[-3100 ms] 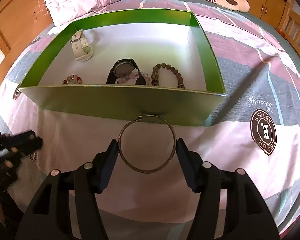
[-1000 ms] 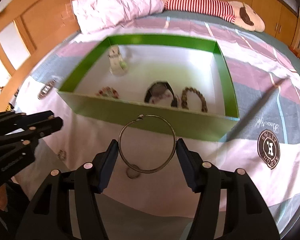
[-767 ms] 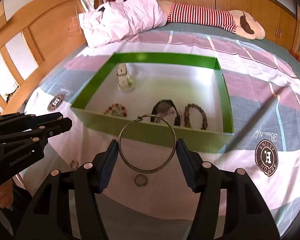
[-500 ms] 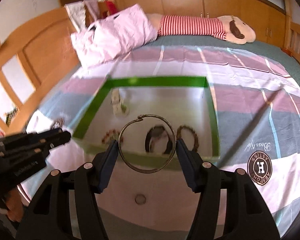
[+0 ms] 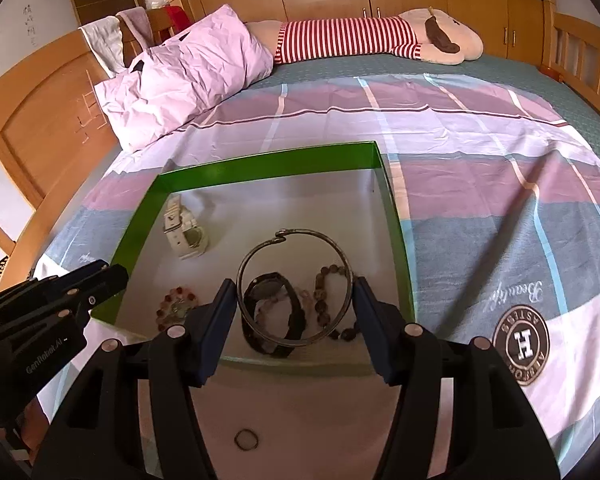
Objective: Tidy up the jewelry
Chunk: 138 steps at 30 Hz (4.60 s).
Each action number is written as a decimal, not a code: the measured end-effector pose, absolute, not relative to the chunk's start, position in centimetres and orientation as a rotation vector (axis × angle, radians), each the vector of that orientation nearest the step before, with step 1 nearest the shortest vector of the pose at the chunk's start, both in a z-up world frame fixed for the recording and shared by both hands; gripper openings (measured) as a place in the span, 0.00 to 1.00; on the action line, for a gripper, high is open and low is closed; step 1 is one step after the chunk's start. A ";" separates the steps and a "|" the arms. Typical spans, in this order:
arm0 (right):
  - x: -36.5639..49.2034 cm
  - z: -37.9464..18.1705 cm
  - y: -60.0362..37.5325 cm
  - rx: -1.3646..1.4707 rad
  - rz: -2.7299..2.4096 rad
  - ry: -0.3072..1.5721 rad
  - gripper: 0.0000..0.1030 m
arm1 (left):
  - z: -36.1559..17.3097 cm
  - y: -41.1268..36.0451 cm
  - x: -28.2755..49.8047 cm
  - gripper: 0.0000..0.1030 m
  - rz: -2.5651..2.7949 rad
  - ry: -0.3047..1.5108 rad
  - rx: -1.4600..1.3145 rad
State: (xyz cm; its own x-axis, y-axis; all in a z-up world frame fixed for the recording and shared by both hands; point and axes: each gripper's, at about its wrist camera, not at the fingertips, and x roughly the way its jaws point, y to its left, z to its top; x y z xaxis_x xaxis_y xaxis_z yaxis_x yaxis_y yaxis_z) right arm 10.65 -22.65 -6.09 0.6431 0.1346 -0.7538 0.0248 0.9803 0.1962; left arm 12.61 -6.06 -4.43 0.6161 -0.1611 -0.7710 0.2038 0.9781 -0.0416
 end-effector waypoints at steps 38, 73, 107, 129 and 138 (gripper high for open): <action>6.5 -7.6 -18.6 0.039 0.298 0.964 0.67 | -4.9 -5.0 10.7 0.41 -0.183 0.849 0.093; 4.9 -13.4 -15.9 -0.167 0.256 1.180 0.58 | -10.7 1.1 5.3 0.55 -0.346 1.185 0.028; 4.6 -13.5 -14.1 -0.223 0.277 1.148 0.20 | -13.5 -1.4 3.9 0.20 -0.306 1.204 0.191; 5.5 -13.5 -16.5 -0.156 0.204 1.156 0.21 | -13.1 -2.4 4.8 0.21 -0.305 1.146 0.196; 5.0 -13.3 -16.2 -0.175 0.238 1.166 0.52 | -12.8 -1.7 4.9 0.35 -0.311 1.156 0.167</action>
State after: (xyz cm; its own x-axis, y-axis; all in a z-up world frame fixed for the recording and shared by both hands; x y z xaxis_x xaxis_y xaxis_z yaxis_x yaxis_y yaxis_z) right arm 5.03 -16.24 -13.28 0.3728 0.0946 -0.9231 -0.2751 0.9613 -0.0126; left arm 4.88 -1.75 -12.76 0.3665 -0.1558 -0.9173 0.3261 0.9449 -0.0302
